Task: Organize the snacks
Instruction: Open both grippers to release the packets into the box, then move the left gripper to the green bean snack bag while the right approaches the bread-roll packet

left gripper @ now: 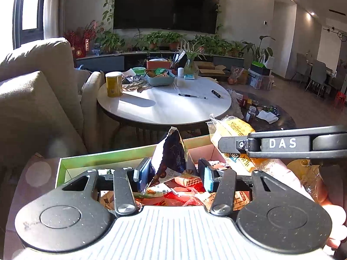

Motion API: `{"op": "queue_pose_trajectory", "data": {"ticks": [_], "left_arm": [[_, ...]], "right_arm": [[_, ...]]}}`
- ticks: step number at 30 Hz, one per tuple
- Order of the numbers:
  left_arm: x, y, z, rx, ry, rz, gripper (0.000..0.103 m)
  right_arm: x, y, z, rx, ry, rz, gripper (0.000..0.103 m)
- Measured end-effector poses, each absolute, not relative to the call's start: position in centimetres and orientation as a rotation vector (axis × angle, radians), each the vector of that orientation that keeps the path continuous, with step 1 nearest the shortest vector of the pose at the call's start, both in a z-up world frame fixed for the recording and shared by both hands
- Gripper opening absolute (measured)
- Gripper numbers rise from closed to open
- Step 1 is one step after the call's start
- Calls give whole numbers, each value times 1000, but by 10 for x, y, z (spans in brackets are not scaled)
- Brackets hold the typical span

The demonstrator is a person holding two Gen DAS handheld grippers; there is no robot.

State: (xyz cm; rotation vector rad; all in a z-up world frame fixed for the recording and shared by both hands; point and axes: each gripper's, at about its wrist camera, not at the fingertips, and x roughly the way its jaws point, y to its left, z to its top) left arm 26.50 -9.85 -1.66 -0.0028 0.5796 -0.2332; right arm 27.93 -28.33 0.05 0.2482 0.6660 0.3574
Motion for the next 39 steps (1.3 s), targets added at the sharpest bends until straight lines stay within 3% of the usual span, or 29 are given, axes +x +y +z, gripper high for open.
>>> {"op": "queue_pose_trajectory", "data": {"ticks": [7,11,22,39], "left_arm": [[279,-96,-32,-33,624,-220,47],[273,-90,-28,-44,618,-215,62],[230,-84,-12,-35,551,-224,64],[143,-98,-28,25,583,-326,72]], "right_arm": [[293,-283,-11,252,696,346,73],[288,-289,-12,291,682,345,73],[250,-304,10,280,606,350,73],[189,-318,-6,239,644,350,74]]}}
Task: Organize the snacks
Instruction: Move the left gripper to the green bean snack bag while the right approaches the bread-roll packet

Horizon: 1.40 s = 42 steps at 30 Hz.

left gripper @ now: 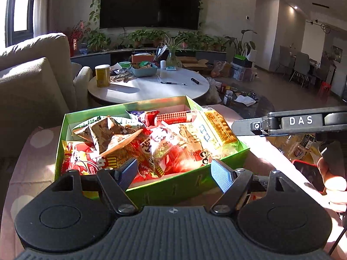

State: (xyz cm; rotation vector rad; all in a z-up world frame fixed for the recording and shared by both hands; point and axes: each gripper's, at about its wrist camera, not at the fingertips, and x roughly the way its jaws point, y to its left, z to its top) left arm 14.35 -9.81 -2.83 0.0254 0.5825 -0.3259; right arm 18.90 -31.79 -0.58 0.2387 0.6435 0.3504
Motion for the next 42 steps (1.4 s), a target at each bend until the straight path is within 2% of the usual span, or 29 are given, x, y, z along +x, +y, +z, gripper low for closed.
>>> {"op": "queue_pose_trajectory", "data": {"ticks": [23,42], "left_arm": [[26,-81,-57,67,740,-410,79],[-19,-92,-59,41,789,-341,79]], "right_arm": [[101,-307,-37,196,748,405,74],[58,-302,-27,170,700,398,74]]}}
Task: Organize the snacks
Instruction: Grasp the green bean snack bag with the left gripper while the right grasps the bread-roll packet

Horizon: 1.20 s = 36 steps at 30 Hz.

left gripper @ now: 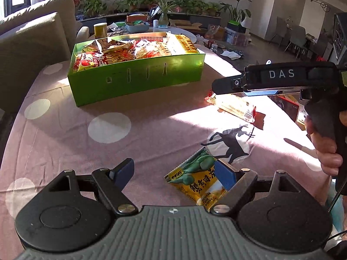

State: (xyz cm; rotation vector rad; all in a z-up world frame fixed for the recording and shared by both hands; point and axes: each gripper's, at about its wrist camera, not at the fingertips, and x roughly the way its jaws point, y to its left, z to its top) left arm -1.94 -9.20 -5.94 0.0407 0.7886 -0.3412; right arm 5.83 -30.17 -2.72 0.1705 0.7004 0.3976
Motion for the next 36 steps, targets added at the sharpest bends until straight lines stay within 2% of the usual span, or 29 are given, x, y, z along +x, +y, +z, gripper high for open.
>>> {"op": "queue_pose_trajectory", "data": {"ticks": [9,14,19,21,23,28,36], "left_arm": [[-18,-105,-63,-17,869,-314,80],[-2,-107,-72,-244,967,-258,84],[4,-125,-83,-171,958,-193,84],[5,-130,-84,-126,940,-190,82],[5,-134,-85,-73,915,-194,70],[2,-133,-82,18,852,-238,62],[21,-121,-68,114,741,-228,61]], "right_arm": [[48,-308,-28,154,679,416,74],[42,-312,-31,147,663,392,74],[36,-321,-33,168,652,387,74],[35,-324,-33,174,649,382,74],[35,-326,-33,177,646,379,74],[36,-327,-36,191,651,375,74],[43,-321,-42,175,673,373,74]]}}
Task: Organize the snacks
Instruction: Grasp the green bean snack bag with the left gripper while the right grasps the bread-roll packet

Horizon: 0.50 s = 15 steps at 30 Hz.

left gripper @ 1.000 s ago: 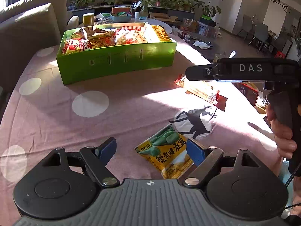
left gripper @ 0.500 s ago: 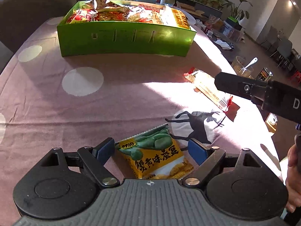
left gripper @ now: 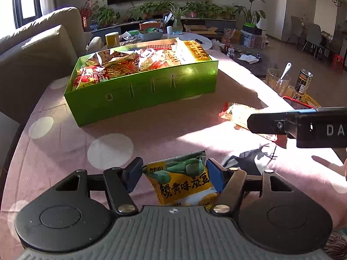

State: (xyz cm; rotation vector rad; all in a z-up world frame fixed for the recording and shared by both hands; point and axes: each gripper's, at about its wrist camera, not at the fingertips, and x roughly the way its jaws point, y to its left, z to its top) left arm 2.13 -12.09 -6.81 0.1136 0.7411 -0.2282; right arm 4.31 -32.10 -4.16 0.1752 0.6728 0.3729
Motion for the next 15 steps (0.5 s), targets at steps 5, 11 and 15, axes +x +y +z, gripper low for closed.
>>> {"op": "queue_pose_trajectory", "data": {"ticks": [5,11,15], "left_arm": [[42,-110,-72,113,761,-213,61],[52,-107,-84,102,797,-213,67],[49,-108,-85,99,809,-201,82]], "right_arm": [[56,-319,-46,125,686,363,74],[86,-320,-62,38,756,317,74],[95,-322,-71,21,776,294,74]]}}
